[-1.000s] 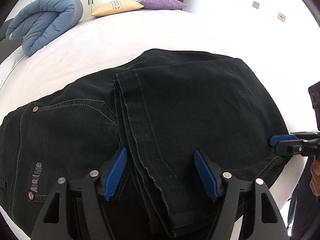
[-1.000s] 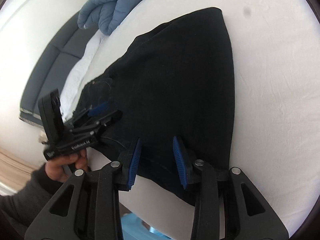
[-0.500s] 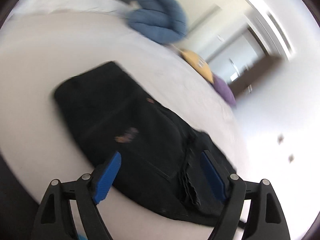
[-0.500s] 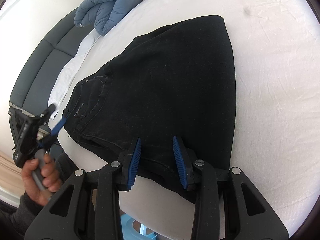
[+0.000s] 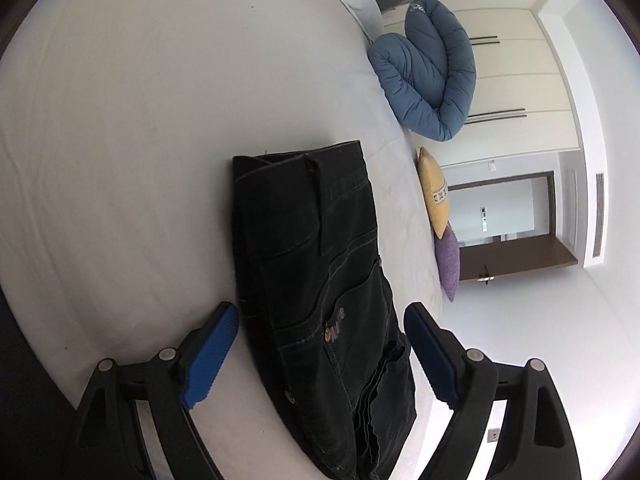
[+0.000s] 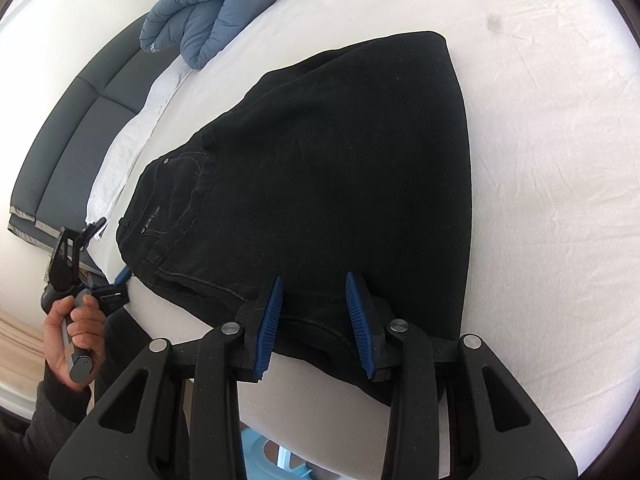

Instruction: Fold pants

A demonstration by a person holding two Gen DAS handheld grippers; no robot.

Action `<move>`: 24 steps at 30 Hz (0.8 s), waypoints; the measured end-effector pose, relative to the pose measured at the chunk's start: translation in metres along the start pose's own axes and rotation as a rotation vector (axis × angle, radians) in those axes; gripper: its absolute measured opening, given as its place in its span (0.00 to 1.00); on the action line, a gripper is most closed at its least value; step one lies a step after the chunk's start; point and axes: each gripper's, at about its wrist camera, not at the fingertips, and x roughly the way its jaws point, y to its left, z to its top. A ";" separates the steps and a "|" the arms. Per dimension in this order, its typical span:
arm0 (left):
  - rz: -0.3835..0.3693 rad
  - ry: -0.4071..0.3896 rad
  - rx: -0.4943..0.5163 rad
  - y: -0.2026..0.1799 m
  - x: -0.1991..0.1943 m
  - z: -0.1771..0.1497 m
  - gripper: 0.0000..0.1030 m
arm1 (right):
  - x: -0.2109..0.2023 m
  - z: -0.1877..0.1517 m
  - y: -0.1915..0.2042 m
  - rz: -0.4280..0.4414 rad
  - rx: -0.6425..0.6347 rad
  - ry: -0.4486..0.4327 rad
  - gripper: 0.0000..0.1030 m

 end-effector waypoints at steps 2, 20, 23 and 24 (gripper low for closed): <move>-0.005 0.005 -0.015 0.001 0.004 0.002 0.84 | 0.001 0.000 0.001 -0.002 -0.001 -0.001 0.31; -0.047 0.074 -0.052 -0.005 0.021 0.028 0.18 | 0.007 0.003 0.001 0.009 0.009 -0.001 0.31; -0.033 0.046 0.025 -0.024 0.015 0.027 0.13 | 0.007 0.006 0.001 0.010 0.021 0.003 0.32; -0.029 0.037 0.050 -0.030 0.013 0.026 0.12 | 0.006 0.007 0.002 0.008 0.029 0.004 0.32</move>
